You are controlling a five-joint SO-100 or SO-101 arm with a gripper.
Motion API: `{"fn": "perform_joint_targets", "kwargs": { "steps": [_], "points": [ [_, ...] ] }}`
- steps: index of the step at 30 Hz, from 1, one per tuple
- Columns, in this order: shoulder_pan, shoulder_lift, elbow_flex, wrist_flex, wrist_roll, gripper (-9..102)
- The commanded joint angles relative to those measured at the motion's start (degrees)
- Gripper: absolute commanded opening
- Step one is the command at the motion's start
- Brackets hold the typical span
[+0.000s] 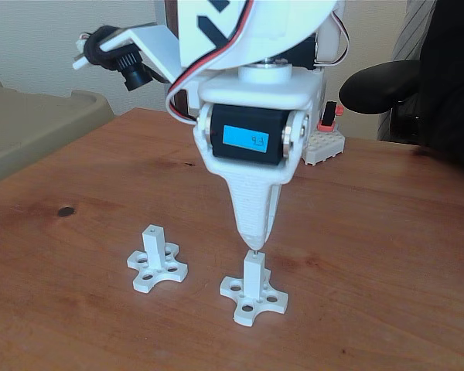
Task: Grab the screw and set it in the hole.
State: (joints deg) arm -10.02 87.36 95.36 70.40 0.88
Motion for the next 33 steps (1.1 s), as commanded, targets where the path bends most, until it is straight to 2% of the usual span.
{"fn": "perform_joint_targets", "kwargs": {
  "steps": [1, 33],
  "points": [
    [0.18, 1.14, -2.02, -0.88, -0.26, -4],
    [1.85, 1.14, -1.85, -1.41, -1.05, -4]
  ]
}}
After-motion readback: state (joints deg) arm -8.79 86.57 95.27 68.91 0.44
